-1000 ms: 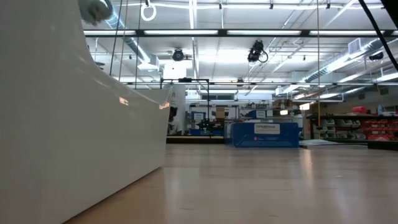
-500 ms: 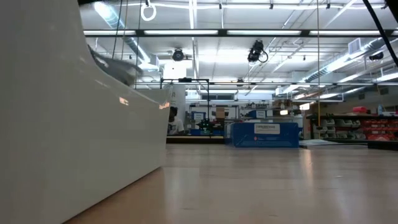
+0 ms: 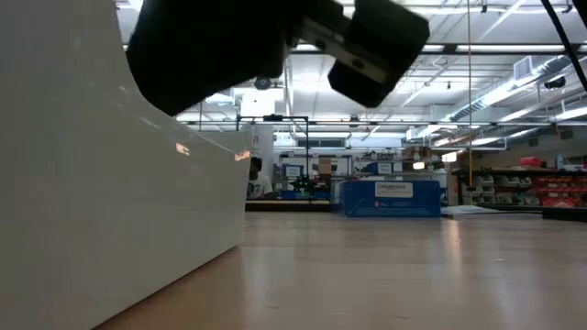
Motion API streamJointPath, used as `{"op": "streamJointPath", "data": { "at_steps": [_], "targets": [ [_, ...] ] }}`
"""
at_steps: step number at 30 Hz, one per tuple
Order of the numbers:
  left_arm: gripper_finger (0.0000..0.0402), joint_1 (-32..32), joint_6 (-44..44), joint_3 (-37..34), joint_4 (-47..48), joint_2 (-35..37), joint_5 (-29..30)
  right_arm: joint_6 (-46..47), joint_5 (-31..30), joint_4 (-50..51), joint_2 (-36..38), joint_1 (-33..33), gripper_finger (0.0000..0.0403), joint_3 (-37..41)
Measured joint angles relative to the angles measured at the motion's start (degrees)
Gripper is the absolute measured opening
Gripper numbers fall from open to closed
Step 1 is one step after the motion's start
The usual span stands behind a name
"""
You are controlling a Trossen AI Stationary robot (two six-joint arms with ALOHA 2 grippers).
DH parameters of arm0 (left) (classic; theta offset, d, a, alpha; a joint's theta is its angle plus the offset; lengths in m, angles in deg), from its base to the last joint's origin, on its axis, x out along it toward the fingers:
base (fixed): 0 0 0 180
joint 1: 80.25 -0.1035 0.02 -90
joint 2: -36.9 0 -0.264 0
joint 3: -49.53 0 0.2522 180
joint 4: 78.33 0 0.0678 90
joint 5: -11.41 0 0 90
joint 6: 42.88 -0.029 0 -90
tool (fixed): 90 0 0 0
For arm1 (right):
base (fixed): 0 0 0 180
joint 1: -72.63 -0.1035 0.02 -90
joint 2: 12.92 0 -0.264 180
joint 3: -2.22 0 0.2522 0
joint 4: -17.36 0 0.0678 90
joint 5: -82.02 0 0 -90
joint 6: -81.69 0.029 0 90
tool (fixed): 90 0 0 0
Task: Pick and place USB-C Cables
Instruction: Put the blue charger cable into the bin
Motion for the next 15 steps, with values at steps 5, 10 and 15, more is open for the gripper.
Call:
{"op": "streamJointPath", "data": {
  "at_steps": [5,10,15],
  "targets": [
    [0.0011,0.0,0.0,0.0,0.0,0.0,0.0,-0.2,0.1,-2.6,0.0,0.1,0.0021,3.3],
    [0.0011,0.0,0.0,0.0,0.0,0.0,0.0,1.4,0.1,-4.0,0.0,-0.1,0.0037,4.8],
    [0.0011,0.0,0.0,0.0,0.0,0.0,0.0,4.5,0.1,-3.6,0.0,-0.1,0.0082,4.9]
  ]
}}
